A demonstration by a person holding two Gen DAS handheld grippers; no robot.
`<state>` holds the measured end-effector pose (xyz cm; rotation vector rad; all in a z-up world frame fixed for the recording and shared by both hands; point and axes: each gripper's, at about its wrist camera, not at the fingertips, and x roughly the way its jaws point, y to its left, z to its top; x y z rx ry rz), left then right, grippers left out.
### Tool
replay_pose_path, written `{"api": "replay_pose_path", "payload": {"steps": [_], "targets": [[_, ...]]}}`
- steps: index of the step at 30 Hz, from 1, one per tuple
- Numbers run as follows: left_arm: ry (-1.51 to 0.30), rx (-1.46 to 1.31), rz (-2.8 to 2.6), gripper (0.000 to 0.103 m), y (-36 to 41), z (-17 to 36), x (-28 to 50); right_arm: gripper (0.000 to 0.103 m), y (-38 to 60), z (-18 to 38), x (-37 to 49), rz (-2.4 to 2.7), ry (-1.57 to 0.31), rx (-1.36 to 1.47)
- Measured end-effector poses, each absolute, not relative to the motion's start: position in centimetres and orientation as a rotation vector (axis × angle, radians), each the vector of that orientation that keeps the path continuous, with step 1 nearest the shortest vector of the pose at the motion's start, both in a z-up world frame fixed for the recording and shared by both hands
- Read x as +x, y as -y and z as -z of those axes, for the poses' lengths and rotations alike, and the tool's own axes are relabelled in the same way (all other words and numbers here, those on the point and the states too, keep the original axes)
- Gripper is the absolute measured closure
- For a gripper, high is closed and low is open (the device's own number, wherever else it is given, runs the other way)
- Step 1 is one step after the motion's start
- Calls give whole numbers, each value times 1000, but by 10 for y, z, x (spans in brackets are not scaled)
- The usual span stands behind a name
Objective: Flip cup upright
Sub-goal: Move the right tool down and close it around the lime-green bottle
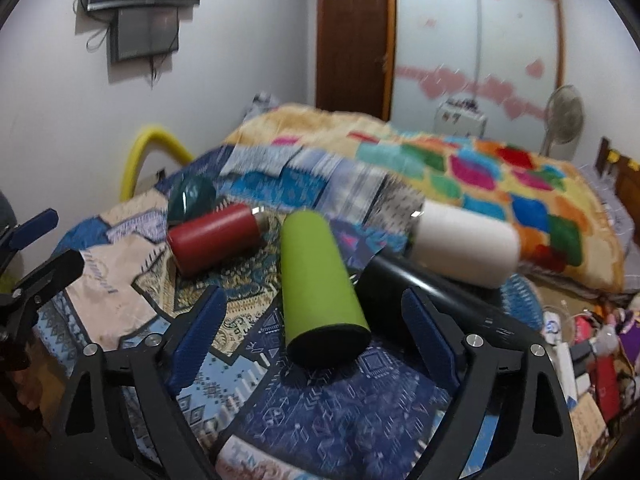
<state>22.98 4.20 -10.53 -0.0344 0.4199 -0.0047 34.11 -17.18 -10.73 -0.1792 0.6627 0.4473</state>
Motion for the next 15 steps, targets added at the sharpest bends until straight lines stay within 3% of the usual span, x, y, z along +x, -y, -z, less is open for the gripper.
{"api": "replay_pose_path", "payload": {"steps": [2, 15], "targets": [[-437, -46, 11, 0, -44, 111, 239, 32, 167, 114, 353, -464, -711, -205], [-447, -22, 56, 2, -43, 124, 258, 35, 131, 128, 409, -517, -886, -352]]}}
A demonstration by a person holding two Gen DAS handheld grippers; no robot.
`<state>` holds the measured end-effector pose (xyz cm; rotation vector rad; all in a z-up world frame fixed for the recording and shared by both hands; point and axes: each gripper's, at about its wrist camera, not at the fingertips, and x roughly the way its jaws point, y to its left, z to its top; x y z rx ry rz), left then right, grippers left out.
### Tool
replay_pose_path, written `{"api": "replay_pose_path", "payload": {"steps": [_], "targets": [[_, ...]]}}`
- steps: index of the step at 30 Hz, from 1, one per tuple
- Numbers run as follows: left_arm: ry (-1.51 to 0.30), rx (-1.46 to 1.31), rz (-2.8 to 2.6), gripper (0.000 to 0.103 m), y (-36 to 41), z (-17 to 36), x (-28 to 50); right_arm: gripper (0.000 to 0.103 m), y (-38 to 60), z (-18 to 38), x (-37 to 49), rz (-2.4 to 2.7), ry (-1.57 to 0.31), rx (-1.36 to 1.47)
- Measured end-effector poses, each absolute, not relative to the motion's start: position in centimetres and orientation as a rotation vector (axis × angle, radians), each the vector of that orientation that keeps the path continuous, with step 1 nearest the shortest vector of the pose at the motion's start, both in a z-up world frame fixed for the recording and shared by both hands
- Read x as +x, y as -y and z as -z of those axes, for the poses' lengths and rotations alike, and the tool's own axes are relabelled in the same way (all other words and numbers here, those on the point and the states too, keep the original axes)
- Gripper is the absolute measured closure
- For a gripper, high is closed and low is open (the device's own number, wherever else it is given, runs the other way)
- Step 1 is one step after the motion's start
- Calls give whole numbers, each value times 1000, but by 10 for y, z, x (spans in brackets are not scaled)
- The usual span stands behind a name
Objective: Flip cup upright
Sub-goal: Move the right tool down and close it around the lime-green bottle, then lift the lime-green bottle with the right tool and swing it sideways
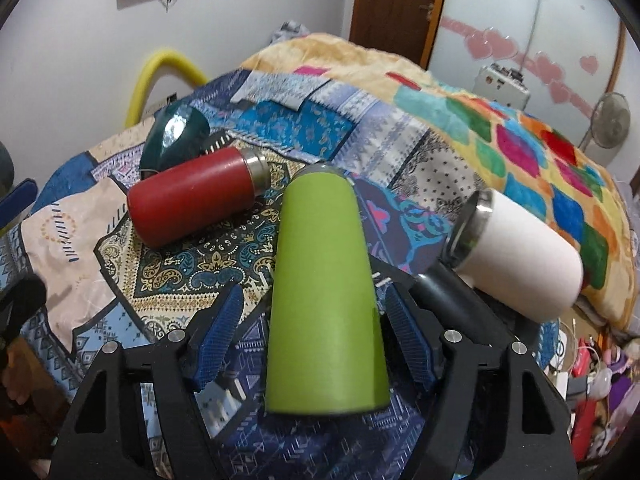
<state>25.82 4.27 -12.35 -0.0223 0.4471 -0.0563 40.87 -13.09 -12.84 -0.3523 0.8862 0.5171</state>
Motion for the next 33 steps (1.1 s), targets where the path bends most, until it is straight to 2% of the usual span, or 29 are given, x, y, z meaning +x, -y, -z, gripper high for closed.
{"api": "replay_pose_path", "payload": {"steps": [2, 14, 23, 33], "targets": [[-445, -22, 60, 2, -44, 124, 260, 38, 126, 132, 415, -518, -907, -370], [-454, -27, 61, 2, -50, 133, 265, 37, 109, 153, 437, -532, -1030, -421], [-472, -37, 59, 2, -52, 141, 270, 40, 98, 156, 428, -538, -1012, -477], [-458, -36, 41, 2, -56, 138, 266, 41, 110, 157, 427, -562, -1048, -339]]}}
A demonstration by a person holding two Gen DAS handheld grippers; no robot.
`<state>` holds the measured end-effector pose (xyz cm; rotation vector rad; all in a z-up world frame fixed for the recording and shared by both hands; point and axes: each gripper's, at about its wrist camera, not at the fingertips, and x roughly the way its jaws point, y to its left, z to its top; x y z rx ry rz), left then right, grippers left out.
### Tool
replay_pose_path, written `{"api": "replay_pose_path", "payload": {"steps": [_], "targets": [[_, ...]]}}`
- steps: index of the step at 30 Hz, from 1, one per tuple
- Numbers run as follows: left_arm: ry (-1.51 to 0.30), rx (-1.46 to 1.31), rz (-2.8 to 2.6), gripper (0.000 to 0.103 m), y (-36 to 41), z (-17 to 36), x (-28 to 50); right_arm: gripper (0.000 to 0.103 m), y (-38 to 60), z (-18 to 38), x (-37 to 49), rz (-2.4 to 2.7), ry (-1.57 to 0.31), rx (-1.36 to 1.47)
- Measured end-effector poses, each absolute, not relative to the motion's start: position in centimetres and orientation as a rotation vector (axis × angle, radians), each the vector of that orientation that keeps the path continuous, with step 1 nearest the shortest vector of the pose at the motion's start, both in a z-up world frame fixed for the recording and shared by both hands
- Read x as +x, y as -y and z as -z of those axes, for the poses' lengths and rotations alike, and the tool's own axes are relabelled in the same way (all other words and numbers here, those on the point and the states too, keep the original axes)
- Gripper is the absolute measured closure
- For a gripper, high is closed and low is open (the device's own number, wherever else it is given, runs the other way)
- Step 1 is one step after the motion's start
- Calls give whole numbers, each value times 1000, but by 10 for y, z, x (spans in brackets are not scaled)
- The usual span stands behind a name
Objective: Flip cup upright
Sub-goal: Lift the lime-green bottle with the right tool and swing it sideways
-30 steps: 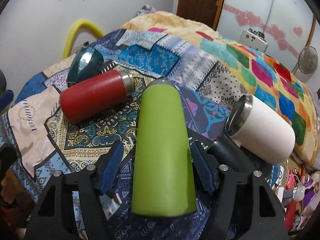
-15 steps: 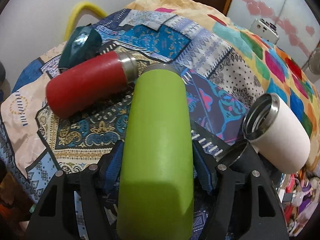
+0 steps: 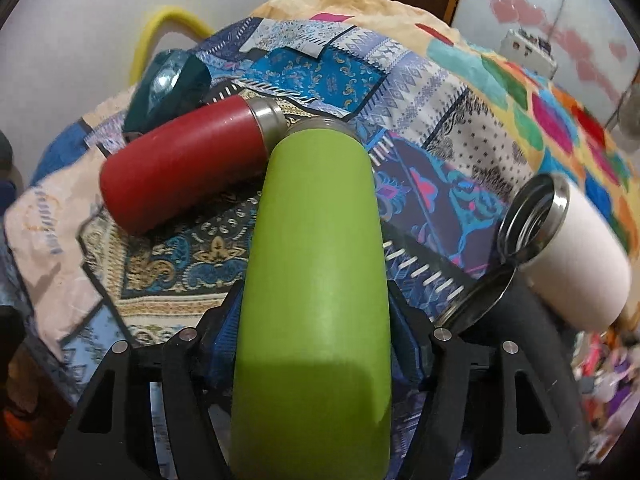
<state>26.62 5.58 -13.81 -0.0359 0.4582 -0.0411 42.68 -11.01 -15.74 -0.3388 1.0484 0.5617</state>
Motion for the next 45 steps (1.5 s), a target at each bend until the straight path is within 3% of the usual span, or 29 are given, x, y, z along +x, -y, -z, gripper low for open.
{"api": "replay_pose_path", "payload": {"steps": [17, 45], "targets": [[-423, -30, 46, 2, -49, 114, 246, 41, 124, 130, 352, -637, -918, -324], [-495, 39, 15, 2, -26, 125, 247, 41, 129, 160, 331, -662, -904, -315]]}}
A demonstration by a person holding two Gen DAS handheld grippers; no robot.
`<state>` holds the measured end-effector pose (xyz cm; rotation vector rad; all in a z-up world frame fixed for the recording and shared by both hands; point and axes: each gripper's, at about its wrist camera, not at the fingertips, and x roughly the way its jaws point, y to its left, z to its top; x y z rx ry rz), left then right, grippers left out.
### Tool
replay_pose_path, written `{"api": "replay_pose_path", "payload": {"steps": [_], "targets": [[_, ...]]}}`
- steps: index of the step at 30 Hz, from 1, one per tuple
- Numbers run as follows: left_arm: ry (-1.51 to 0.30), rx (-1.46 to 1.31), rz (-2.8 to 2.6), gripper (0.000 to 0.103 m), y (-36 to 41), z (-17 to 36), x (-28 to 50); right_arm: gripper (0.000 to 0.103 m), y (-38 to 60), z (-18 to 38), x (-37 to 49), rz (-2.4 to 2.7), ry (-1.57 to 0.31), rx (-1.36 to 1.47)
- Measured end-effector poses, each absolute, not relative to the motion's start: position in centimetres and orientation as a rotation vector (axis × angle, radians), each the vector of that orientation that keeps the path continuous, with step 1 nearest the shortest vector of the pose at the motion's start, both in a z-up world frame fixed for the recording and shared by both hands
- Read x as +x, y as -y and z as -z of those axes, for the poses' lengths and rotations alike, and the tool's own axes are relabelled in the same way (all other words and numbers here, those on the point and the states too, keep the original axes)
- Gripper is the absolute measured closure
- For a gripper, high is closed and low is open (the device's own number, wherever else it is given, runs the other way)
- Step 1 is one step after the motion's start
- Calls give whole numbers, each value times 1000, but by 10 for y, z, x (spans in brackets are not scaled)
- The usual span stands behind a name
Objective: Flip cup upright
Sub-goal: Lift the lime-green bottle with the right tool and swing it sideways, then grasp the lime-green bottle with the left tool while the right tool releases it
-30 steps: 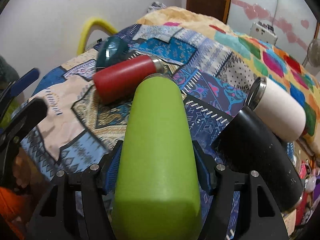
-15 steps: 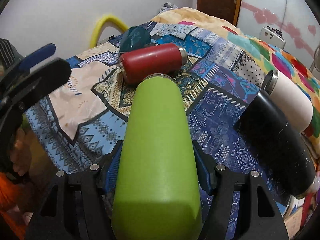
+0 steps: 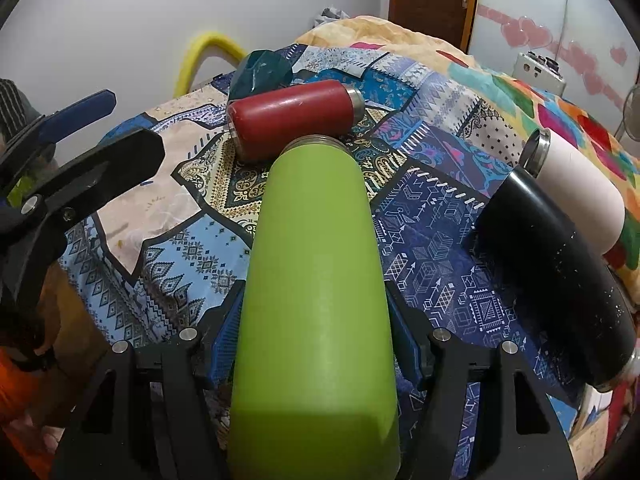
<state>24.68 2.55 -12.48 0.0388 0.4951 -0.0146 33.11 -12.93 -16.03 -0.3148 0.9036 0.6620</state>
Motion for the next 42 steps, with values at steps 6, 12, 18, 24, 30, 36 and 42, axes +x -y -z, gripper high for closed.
{"api": "replay_pose_path", "payload": {"steps": [6, 12, 18, 24, 30, 36, 42], "targets": [[-491, 52, 13, 2, -19, 118, 245, 41, 143, 143, 321, -679, -859, -279], [-532, 41, 55, 2, -6, 117, 251, 41, 172, 124, 314, -647, -787, -241], [-598, 52, 106, 2, 19, 124, 262, 40, 212, 130, 328, -553, -801, -161], [-674, 70, 148, 2, 41, 137, 275, 40, 234, 152, 334, -502, -833, -151], [-733, 10, 187, 0, 47, 142, 288, 40, 244, 157, 333, -522, -824, -123], [-846, -76, 240, 0, 44, 149, 313, 40, 244, 159, 325, -569, -813, -103], [-921, 5, 218, 0, 55, 162, 327, 40, 226, 161, 307, -610, -782, -144]]}}
